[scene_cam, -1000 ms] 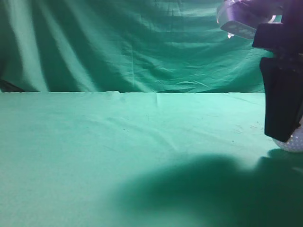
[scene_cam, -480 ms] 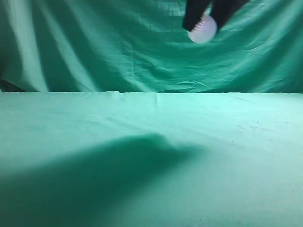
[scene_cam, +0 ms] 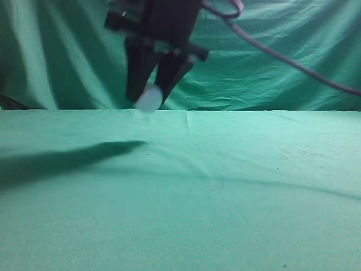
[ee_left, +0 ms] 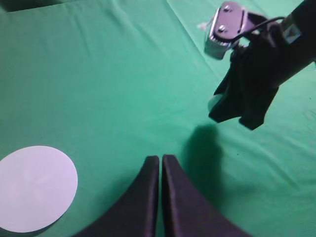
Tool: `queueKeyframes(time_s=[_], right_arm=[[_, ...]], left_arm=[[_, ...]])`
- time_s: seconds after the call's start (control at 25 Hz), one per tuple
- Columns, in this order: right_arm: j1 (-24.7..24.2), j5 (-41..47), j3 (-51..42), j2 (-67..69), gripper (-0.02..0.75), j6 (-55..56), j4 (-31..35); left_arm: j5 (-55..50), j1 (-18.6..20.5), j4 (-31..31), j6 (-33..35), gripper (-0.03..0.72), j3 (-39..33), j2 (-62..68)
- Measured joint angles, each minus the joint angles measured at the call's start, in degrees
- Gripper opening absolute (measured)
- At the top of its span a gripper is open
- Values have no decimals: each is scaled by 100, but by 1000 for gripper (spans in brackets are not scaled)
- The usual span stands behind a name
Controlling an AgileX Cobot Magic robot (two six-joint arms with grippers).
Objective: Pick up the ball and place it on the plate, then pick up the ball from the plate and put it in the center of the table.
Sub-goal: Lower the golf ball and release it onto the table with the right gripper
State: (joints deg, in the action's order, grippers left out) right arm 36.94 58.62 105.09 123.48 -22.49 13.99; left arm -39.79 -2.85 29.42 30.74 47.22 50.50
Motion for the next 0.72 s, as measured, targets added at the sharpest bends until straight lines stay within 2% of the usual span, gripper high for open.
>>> queueKeyframes(time_s=[0.2,0.72], right_arm=[[192,21,438,655,343,0,-38],[192,-407,536,865,343,0,-77]], left_arm=[[33,0,0,0,0,0,0],[75,0,0,0,0,0,0]])
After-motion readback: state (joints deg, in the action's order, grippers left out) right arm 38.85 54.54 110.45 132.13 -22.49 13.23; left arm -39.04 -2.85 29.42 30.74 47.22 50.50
